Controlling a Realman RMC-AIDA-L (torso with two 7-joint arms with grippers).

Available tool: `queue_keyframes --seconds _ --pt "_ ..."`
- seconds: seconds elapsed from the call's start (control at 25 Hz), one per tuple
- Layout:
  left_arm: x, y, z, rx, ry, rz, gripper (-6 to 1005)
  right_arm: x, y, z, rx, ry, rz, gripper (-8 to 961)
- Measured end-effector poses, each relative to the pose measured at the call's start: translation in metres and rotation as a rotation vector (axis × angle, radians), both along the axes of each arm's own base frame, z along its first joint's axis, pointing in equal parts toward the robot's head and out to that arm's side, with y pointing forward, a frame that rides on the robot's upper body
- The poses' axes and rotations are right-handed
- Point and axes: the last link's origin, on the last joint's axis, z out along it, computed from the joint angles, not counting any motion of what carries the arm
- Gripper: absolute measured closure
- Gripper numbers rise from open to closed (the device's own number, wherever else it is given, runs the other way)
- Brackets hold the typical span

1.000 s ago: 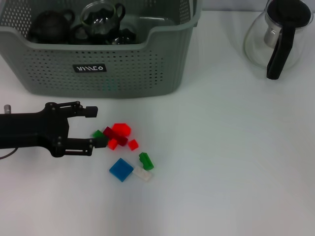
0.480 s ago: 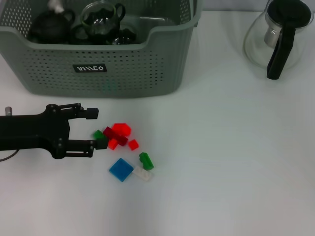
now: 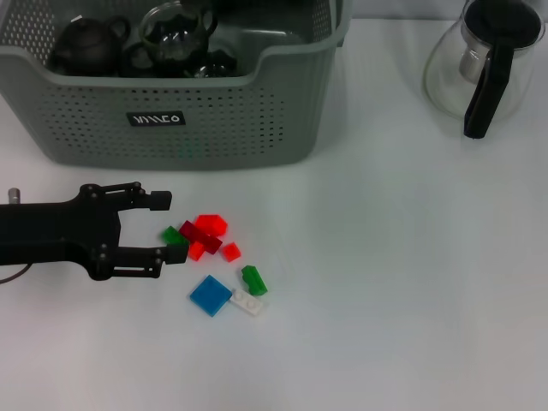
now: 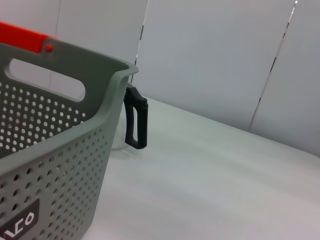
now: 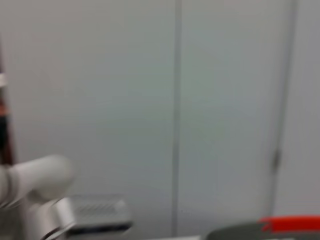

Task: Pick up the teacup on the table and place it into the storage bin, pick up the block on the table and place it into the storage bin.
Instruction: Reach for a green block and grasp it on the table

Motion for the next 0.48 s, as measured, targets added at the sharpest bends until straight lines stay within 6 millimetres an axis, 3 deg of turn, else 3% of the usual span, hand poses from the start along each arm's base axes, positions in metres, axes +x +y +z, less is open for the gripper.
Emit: queue_keyframes --seconds 0.24,0.48 --pt "-0.001 -0.001 0.001 0.001 0.004 0.001 167 0.063 -0.038 -0.002 -0.190 -0.166 -0.013 6" --pt "-0.003 -0.003 0.001 0.001 0.003 0.007 166 0.115 -0.044 -0.023 -0.293 -0.313 -0.127 6"
